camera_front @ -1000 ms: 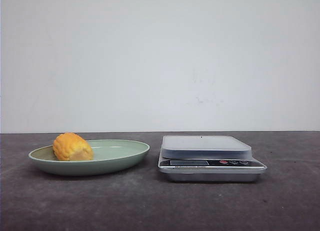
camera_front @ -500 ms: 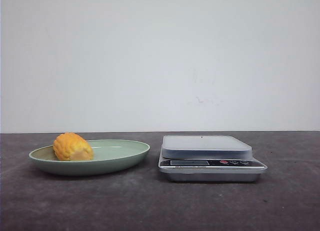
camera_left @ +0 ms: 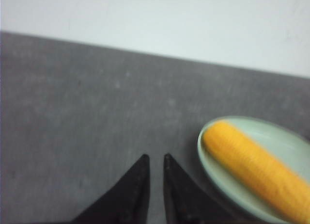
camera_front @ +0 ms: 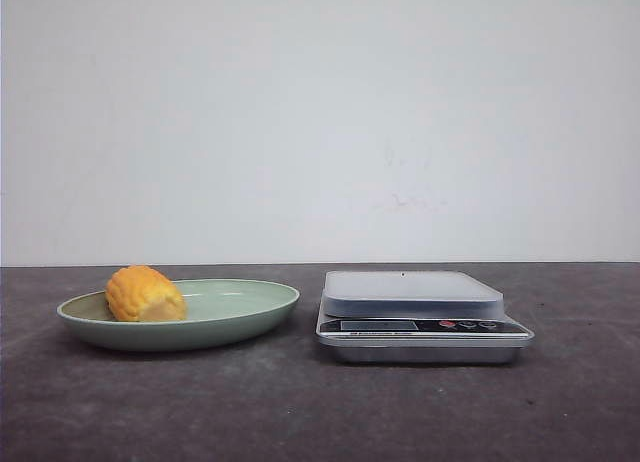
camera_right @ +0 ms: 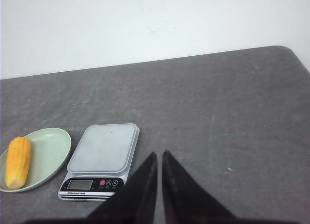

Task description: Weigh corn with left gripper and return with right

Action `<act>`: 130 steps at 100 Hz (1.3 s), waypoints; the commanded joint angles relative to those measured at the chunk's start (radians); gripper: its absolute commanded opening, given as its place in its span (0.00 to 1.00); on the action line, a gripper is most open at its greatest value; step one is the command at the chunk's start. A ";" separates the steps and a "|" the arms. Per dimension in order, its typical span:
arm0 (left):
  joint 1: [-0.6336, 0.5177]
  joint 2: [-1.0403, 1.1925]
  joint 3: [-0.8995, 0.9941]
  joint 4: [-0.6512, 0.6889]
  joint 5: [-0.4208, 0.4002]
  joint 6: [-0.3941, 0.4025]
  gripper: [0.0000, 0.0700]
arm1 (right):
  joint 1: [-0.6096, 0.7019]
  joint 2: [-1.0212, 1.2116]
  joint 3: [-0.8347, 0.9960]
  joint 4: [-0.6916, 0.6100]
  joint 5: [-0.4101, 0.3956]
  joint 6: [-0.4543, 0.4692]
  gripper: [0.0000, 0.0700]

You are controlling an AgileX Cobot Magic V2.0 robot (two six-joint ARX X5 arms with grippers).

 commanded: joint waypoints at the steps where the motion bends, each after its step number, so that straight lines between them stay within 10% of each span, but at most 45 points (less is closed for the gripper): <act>1: 0.000 -0.003 -0.018 -0.017 0.002 0.018 0.00 | 0.002 -0.001 0.013 0.013 0.001 0.002 0.02; 104: 0.000 -0.003 -0.018 -0.038 0.002 0.050 0.00 | 0.001 -0.002 0.012 0.024 0.024 -0.049 0.02; 130: 0.000 -0.003 -0.018 -0.038 0.002 0.050 0.00 | -0.245 -0.072 -0.189 0.376 0.069 -0.161 0.02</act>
